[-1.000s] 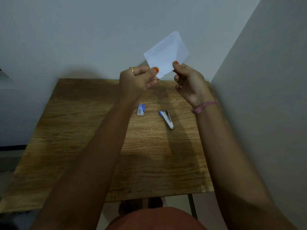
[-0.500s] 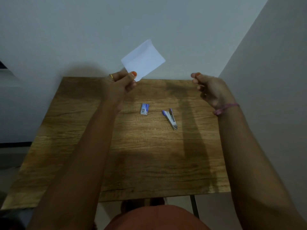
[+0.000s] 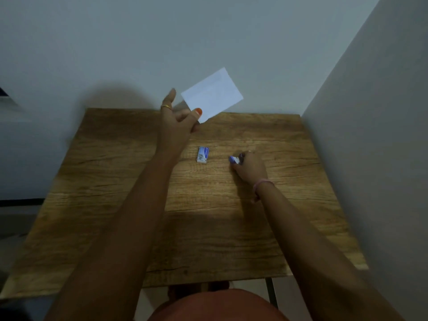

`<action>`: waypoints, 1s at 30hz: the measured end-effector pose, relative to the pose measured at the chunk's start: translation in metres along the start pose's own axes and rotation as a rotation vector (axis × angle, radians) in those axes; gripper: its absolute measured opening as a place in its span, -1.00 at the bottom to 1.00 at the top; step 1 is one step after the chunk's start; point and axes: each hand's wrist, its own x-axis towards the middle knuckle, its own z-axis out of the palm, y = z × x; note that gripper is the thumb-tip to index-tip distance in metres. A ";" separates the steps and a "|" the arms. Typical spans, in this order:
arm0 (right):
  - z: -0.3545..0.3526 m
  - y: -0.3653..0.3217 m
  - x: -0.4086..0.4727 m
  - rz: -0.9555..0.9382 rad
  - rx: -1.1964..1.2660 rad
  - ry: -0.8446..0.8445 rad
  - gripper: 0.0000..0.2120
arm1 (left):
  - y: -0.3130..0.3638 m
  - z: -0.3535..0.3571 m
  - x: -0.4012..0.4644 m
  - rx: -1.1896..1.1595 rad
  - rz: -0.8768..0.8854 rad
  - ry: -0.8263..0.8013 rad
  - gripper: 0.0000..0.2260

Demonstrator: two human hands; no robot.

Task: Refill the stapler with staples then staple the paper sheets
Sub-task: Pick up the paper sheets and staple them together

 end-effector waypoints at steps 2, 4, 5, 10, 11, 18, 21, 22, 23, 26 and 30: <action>-0.008 0.001 0.000 0.083 0.355 -0.077 -0.78 | 0.001 0.002 0.000 0.052 0.093 0.006 -0.41; -0.022 -0.002 -0.005 0.155 0.821 -0.239 -0.81 | 0.005 0.005 0.000 0.097 0.160 -0.004 -0.58; -0.030 -0.005 -0.008 0.162 1.025 -0.300 -0.83 | 0.007 0.007 0.000 0.114 0.172 -0.017 -0.69; -0.063 -0.022 -0.023 0.068 1.626 -0.542 -0.72 | 0.012 0.016 0.001 0.069 0.071 -0.003 -0.83; -0.067 -0.026 -0.025 0.042 1.663 -0.562 -0.69 | 0.013 0.019 0.002 0.031 0.048 -0.002 -0.85; -0.082 -0.055 -0.034 -0.120 1.490 -0.410 -0.70 | 0.015 0.028 0.002 -0.052 0.012 -0.031 -0.70; -0.085 -0.062 -0.035 -0.090 1.403 -0.295 -0.70 | 0.016 0.031 0.003 0.019 0.022 -0.016 -0.70; -0.085 -0.064 -0.035 -0.076 1.388 -0.273 -0.70 | 0.016 0.032 0.003 0.033 0.021 -0.001 -0.70; -0.085 -0.066 -0.036 -0.064 1.382 -0.261 -0.69 | 0.017 0.032 0.004 0.053 0.027 0.012 -0.69; -0.086 -0.069 -0.039 -0.047 1.402 -0.246 -0.66 | 0.019 0.034 0.003 0.168 0.097 0.073 -0.69; -0.088 -0.072 -0.038 -0.053 1.418 -0.272 -0.58 | 0.024 0.039 -0.001 0.175 0.130 0.069 -0.68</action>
